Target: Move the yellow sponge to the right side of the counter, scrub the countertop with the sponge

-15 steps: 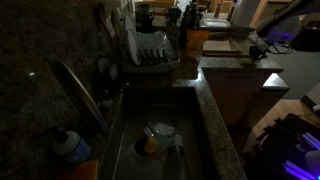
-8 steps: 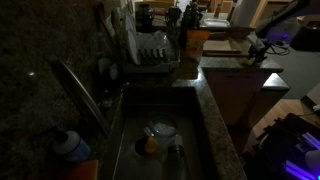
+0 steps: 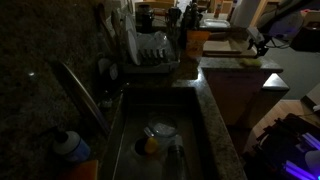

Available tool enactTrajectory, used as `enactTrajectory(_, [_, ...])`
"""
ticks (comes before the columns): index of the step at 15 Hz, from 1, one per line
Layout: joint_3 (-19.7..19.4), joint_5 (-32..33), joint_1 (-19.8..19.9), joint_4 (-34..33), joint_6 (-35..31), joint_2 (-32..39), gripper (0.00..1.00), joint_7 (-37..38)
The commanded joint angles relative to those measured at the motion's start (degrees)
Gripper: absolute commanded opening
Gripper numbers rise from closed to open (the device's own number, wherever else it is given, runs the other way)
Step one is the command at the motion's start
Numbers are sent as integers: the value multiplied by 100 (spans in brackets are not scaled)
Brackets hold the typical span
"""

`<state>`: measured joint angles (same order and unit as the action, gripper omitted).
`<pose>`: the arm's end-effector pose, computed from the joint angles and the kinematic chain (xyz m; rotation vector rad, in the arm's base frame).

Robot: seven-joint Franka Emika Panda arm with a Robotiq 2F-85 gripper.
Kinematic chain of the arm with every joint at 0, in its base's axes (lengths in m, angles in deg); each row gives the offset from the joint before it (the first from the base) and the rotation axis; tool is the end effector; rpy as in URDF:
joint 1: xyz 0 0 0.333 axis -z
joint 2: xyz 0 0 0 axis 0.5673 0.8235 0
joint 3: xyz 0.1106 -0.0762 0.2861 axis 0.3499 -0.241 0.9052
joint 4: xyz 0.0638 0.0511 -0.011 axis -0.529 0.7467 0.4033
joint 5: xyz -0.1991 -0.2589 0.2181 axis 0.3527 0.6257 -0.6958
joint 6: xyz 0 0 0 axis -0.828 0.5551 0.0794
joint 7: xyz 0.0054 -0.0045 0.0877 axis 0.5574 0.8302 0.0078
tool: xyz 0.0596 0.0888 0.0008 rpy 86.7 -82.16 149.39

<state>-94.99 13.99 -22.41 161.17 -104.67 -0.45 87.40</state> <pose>0.5266 -0.3628 0.2971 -1.5578 2.6116 -0.3835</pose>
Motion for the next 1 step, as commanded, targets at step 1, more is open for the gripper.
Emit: enactTrajectory(1, [112, 65, 98, -15, 12, -45, 100, 38])
